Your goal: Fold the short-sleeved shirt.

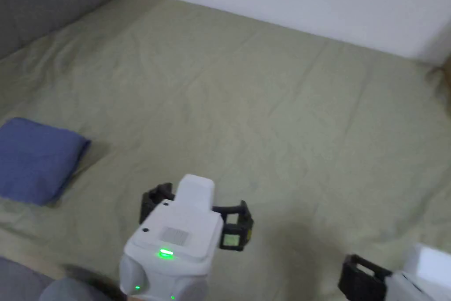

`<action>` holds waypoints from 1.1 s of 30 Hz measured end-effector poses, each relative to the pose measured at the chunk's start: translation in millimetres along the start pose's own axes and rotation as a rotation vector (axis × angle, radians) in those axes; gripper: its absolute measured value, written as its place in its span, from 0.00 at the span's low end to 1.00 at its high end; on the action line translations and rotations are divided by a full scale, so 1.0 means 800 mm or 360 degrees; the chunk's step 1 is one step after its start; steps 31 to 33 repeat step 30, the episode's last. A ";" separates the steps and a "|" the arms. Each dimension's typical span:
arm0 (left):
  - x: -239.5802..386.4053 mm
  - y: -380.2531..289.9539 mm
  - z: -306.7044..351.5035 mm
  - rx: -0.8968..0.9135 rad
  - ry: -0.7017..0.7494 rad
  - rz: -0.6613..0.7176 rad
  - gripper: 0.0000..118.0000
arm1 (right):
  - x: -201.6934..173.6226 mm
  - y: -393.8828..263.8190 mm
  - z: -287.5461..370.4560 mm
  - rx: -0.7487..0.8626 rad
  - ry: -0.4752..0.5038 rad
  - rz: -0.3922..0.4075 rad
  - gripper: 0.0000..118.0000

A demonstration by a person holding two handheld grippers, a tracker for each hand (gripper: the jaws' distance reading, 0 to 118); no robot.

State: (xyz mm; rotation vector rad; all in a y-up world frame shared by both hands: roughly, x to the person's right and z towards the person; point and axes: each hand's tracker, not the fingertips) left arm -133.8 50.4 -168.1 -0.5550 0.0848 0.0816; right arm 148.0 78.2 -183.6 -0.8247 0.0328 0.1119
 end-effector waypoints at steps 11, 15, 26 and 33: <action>-0.023 0.035 -0.179 -0.0278 0.0150 0.0181 1.00 | 0.002 0.050 -0.190 -0.0102 -0.0221 -0.0052 0.97; -0.026 0.040 -0.238 -0.0381 0.0160 0.0096 1.00 | 0.008 0.062 -0.258 -0.0168 -0.0266 -0.0084 0.97; -0.021 0.019 -0.290 -0.0541 0.0185 0.0043 1.00 | 0.008 0.035 -0.289 -0.0121 -0.0195 -0.0214 1.00; -0.021 0.013 -0.287 -0.0521 0.0188 0.0039 1.00 | 0.048 0.017 -0.302 -0.0096 -0.0045 -0.0350 1.00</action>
